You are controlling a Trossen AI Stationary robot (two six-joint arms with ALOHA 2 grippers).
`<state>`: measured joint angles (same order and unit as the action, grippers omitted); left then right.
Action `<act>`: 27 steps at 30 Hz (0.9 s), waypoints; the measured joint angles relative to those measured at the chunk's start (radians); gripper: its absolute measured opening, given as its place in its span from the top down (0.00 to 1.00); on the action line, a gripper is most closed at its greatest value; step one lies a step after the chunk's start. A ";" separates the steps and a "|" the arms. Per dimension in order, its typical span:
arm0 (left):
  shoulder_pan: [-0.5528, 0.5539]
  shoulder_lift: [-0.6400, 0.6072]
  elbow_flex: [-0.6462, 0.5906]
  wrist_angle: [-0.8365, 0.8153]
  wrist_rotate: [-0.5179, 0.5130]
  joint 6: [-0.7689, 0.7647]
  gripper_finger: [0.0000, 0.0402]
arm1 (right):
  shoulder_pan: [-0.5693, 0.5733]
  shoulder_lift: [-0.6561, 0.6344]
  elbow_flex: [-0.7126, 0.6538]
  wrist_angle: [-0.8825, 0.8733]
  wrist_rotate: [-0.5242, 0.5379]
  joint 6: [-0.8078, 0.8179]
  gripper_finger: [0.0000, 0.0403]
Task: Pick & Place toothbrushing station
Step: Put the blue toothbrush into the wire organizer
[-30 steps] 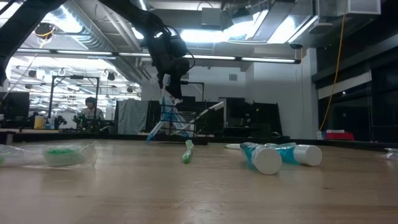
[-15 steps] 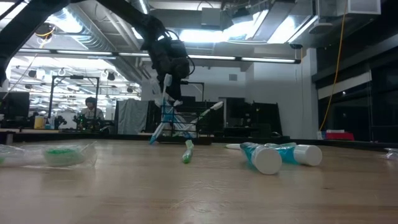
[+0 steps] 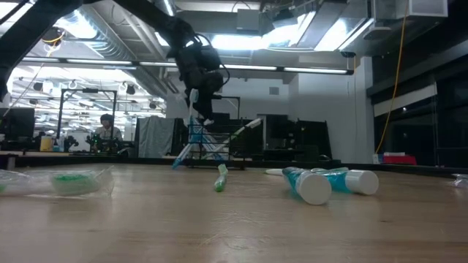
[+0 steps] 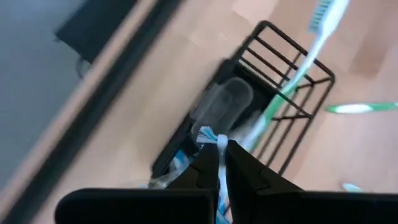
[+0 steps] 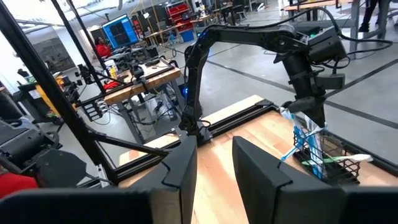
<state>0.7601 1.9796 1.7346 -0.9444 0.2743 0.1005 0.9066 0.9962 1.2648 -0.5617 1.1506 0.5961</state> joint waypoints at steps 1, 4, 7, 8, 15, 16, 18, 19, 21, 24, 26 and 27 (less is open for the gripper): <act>0.000 0.000 0.008 0.003 -0.013 0.001 0.99 | 0.000 0.000 0.000 -0.002 0.005 0.000 0.74; -0.003 0.017 0.051 -0.063 -0.041 0.046 0.99 | 0.000 0.000 0.000 -0.005 0.012 -0.001 0.74; -0.015 0.027 0.073 -0.151 -0.105 0.094 0.99 | 0.000 0.000 0.000 -0.007 0.013 -0.001 0.74; -0.016 0.026 0.073 -0.171 -0.109 0.098 0.99 | 0.000 0.000 0.000 -0.007 0.013 -0.001 0.74; -0.032 0.022 0.072 -0.258 -0.085 0.080 0.99 | 0.000 0.000 0.000 -0.007 0.010 0.018 0.74; -0.036 0.022 0.072 -0.289 -0.078 0.082 0.99 | 0.000 0.000 0.000 -0.007 0.007 0.020 0.74; -0.044 0.023 0.070 -0.332 -0.075 0.084 0.99 | 0.000 0.003 0.000 -0.007 0.000 0.022 0.74; -0.047 0.023 0.070 -0.340 -0.077 0.078 0.99 | 0.000 0.007 0.000 -0.007 -0.003 0.022 0.74; -0.046 0.024 0.077 -0.379 -0.066 0.070 0.99 | 0.000 0.013 0.000 -0.008 -0.006 0.022 0.74; -0.042 0.027 0.077 -0.420 -0.058 0.075 0.99 | 0.000 0.016 0.000 -0.007 -0.006 0.026 0.74; -0.045 0.027 0.080 -0.415 -0.067 0.075 0.99 | 0.000 0.019 0.000 -0.008 -0.006 0.028 0.74; -0.046 0.027 0.084 -0.403 -0.073 0.073 0.99 | 0.000 0.019 0.000 -0.008 -0.006 0.029 0.74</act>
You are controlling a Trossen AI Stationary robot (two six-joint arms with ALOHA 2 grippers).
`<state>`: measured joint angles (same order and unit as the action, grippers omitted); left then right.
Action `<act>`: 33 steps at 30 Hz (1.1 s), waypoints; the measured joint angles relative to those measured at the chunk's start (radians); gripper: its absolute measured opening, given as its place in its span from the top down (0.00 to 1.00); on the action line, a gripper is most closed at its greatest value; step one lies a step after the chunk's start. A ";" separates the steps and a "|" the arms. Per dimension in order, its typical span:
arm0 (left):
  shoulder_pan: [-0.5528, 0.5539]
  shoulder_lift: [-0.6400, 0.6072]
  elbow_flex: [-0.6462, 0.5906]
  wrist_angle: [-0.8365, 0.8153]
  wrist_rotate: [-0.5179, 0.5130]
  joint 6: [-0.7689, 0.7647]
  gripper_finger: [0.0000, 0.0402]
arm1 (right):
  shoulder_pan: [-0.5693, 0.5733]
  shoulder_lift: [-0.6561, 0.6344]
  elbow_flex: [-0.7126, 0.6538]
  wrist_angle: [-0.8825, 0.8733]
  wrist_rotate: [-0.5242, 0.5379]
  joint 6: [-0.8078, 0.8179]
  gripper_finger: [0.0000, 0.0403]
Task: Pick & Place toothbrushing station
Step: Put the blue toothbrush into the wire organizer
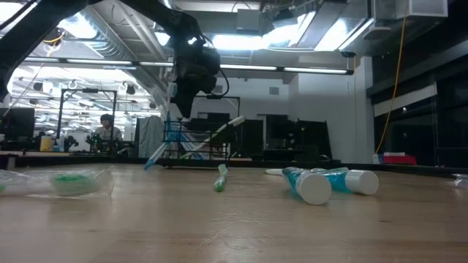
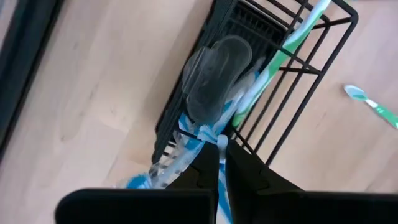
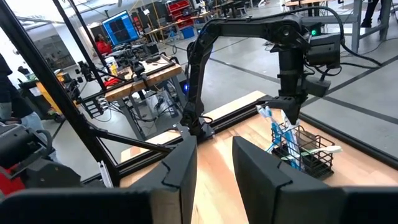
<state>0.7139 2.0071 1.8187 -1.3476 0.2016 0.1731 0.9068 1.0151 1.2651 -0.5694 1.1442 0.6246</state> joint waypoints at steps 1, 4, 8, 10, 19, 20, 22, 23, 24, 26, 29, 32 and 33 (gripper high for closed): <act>0.000 0.000 0.005 0.013 -0.003 -0.003 0.99 | 0.000 0.000 0.000 0.000 0.000 0.000 0.74; -0.002 0.002 0.035 0.079 -0.037 -0.004 0.99 | 0.000 0.000 0.000 0.000 0.000 0.001 0.74; -0.005 0.002 0.053 0.083 -0.051 -0.009 0.99 | 0.000 0.000 0.000 0.000 -0.003 0.008 0.74; 0.002 0.002 0.053 0.045 -0.019 -0.014 0.99 | 0.000 0.000 0.000 0.000 -0.004 0.007 0.74; -0.021 0.002 0.049 -0.053 -0.002 -0.017 0.99 | 0.000 0.000 0.000 -0.001 -0.006 -0.008 0.74; -0.027 0.002 0.049 -0.047 -0.005 -0.018 0.99 | 0.000 0.000 0.000 -0.001 -0.008 -0.007 0.74; -0.043 0.002 0.049 0.003 -0.039 -0.015 0.99 | 0.000 0.001 0.000 -0.001 -0.008 -0.007 0.74; -0.052 -0.002 0.050 0.034 -0.055 -0.017 0.99 | 0.000 0.002 0.000 -0.001 -0.008 -0.007 0.74; -0.058 -0.006 0.057 0.060 -0.060 -0.021 0.99 | 0.000 0.003 0.000 -0.001 -0.008 -0.007 0.74; -0.069 -0.009 0.075 0.118 -0.045 -0.029 0.99 | 0.000 0.005 0.000 -0.001 -0.012 -0.006 0.74; -0.069 -0.003 0.086 0.140 0.013 -0.052 0.99 | 0.000 0.011 0.000 0.000 -0.012 -0.002 0.74; -0.063 -0.004 0.086 0.147 0.022 -0.071 0.99 | 0.000 0.015 0.000 -0.001 -0.012 0.000 0.74; -0.057 -0.003 0.086 0.132 0.034 -0.071 0.99 | 0.000 0.015 0.000 -0.001 -0.012 0.000 0.74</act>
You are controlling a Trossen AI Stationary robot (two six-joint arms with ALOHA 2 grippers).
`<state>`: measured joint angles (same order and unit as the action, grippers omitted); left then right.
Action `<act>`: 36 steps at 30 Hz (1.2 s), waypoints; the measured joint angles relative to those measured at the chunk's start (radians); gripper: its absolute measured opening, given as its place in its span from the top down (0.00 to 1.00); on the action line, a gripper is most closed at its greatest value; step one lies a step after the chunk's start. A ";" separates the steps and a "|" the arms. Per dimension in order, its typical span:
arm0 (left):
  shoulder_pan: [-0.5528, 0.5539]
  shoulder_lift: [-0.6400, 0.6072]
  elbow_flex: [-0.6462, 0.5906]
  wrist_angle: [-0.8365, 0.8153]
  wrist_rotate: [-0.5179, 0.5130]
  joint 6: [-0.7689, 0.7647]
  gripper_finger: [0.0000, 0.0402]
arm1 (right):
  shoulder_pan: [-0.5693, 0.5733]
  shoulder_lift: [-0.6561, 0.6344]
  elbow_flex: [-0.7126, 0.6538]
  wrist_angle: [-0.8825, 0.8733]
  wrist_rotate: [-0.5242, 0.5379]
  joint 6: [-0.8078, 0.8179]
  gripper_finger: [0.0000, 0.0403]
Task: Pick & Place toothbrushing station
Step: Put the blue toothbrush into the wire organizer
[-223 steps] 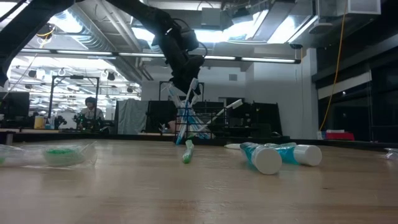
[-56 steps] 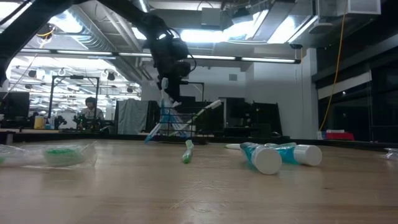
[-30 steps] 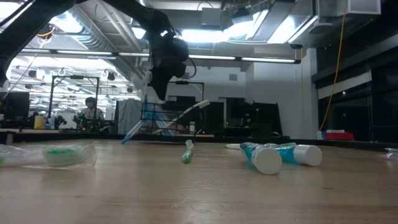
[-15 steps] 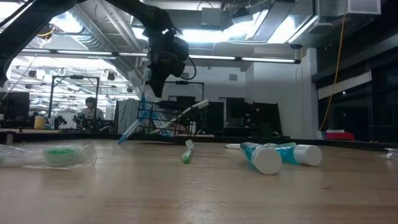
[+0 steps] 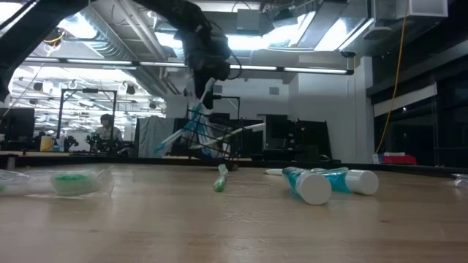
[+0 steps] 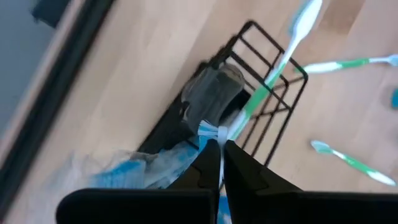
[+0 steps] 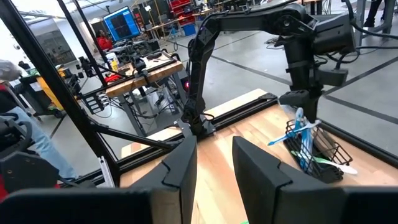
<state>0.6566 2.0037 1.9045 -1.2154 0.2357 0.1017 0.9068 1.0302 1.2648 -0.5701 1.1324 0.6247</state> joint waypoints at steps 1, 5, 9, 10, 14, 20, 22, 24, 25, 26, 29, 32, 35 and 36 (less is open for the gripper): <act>0.005 0.000 0.000 -0.019 0.007 -0.001 0.99 | 0.000 0.000 0.000 0.000 0.000 0.000 0.74; 0.009 0.000 0.000 -0.039 0.001 -0.002 1.00 | 0.000 0.000 0.000 0.000 0.000 0.000 0.74; 0.007 -0.007 0.000 0.004 -0.018 -0.004 1.00 | 0.000 0.000 0.000 0.000 -0.007 0.001 0.74; 0.005 -0.011 0.000 0.035 -0.010 -0.015 1.00 | 0.000 0.000 0.000 0.000 -0.007 0.005 0.74; 0.009 -0.017 0.000 0.034 0.065 -0.037 1.00 | 0.000 0.000 0.000 0.000 -0.008 0.012 0.74; 0.012 -0.016 0.000 0.024 -0.031 -0.033 1.00 | 0.000 0.000 0.000 0.000 -0.008 0.012 0.74; 0.012 -0.016 0.001 -0.014 -0.097 0.006 1.00 | 0.000 0.000 0.000 -0.002 -0.008 0.012 0.74; 0.011 -0.016 0.002 -0.022 -0.132 0.041 1.00 | 0.000 0.000 0.000 -0.006 -0.009 0.012 0.74; 0.007 -0.016 0.002 -0.022 -0.150 0.049 0.99 | 0.000 0.000 0.000 -0.007 -0.009 0.012 0.74; 0.004 -0.017 0.002 -0.021 -0.167 0.052 0.98 | 0.000 0.000 0.000 -0.007 -0.009 0.012 0.74; 0.001 -0.017 0.002 -0.010 -0.200 0.051 0.91 | 0.000 0.000 0.000 -0.007 -0.009 0.012 0.74; -0.001 -0.017 0.002 -0.012 -0.207 0.043 0.82 | 0.000 0.000 0.000 -0.008 -0.009 0.012 0.74; -0.007 -0.017 0.002 -0.019 -0.219 0.019 0.70 | 0.000 0.000 0.000 -0.017 -0.009 0.023 0.74; -0.007 -0.017 0.001 -0.019 -0.220 0.011 0.67 | 0.000 0.000 0.000 -0.018 -0.009 0.023 0.74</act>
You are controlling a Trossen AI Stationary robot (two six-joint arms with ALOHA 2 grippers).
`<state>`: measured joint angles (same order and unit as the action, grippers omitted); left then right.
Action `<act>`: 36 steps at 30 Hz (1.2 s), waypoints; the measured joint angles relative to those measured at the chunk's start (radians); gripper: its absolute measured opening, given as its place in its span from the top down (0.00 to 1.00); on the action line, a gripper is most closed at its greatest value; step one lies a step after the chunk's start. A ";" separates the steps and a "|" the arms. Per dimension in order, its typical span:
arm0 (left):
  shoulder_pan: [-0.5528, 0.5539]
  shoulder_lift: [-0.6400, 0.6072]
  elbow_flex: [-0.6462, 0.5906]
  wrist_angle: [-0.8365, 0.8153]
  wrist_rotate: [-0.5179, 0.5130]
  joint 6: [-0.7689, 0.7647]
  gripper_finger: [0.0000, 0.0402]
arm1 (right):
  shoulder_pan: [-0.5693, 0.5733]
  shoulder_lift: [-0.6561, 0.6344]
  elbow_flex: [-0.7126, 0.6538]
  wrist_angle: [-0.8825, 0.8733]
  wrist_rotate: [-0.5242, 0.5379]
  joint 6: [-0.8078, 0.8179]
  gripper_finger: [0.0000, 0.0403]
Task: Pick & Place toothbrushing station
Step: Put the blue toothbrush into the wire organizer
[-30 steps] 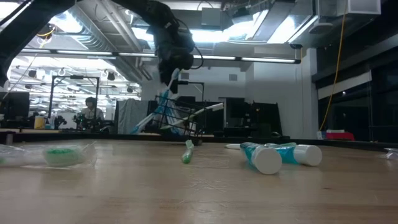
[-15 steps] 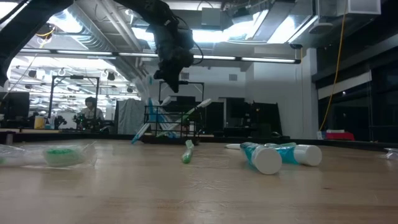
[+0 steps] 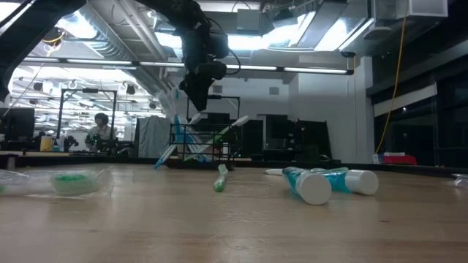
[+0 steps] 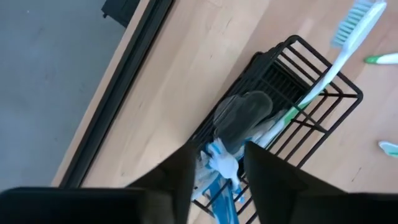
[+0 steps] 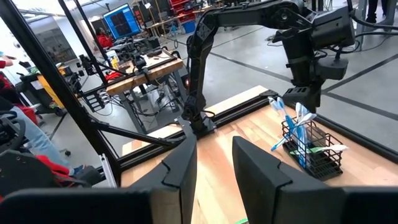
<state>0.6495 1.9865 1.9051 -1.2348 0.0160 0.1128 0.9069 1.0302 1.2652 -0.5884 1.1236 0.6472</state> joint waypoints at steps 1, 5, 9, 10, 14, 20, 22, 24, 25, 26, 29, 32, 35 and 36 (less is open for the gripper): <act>0.000 0.000 -0.001 -0.004 -0.001 -0.003 0.64 | 0.000 0.000 0.000 -0.001 0.000 0.000 0.74; -0.003 0.010 -0.018 -0.005 -0.004 -0.011 0.55 | 0.000 0.000 0.000 -0.008 0.000 0.000 0.74; -0.008 0.025 -0.035 0.008 -0.003 -0.013 0.53 | 0.000 0.000 0.000 -0.012 -0.007 0.013 0.74; -0.008 0.025 -0.036 0.016 -0.003 -0.015 0.54 | 0.000 0.000 0.000 -0.015 -0.009 0.020 0.74; -0.008 0.029 -0.036 0.042 -0.004 -0.043 0.59 | 0.000 0.000 0.000 -0.021 -0.017 0.026 0.74; -0.002 0.029 -0.036 0.013 0.009 -0.049 0.78 | 0.000 0.000 0.000 -0.022 -0.017 0.026 0.74; 0.001 0.029 -0.036 0.012 0.010 -0.049 0.84 | 0.000 0.000 0.000 -0.026 -0.017 0.026 0.74; 0.003 0.029 -0.036 0.013 0.015 -0.051 0.91 | 0.000 0.000 0.000 -0.026 -0.017 0.026 0.74; 0.004 0.029 -0.036 0.014 0.018 -0.051 0.94 | 0.000 0.000 0.000 -0.026 -0.017 0.026 0.74; 0.005 0.029 -0.036 0.014 0.023 -0.052 0.96 | 0.000 0.000 0.000 -0.026 -0.017 0.026 0.74; 0.008 0.029 -0.036 0.015 0.036 -0.052 0.97 | 0.000 0.000 0.000 -0.026 -0.017 0.026 0.74; 0.008 0.029 -0.036 0.015 0.037 -0.058 0.97 | 0.000 0.000 0.000 -0.026 -0.017 0.026 0.74; 0.008 0.029 -0.028 0.014 0.035 -0.067 0.97 | 0.000 0.000 0.000 -0.026 -0.017 0.026 0.74; 0.008 0.029 -0.024 0.024 0.034 -0.071 0.97 | 0.000 0.000 0.000 -0.026 -0.017 0.026 0.74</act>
<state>0.6575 2.0155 1.8813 -1.2113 0.0502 0.0417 0.9070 1.0302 1.2649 -0.6144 1.1065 0.6731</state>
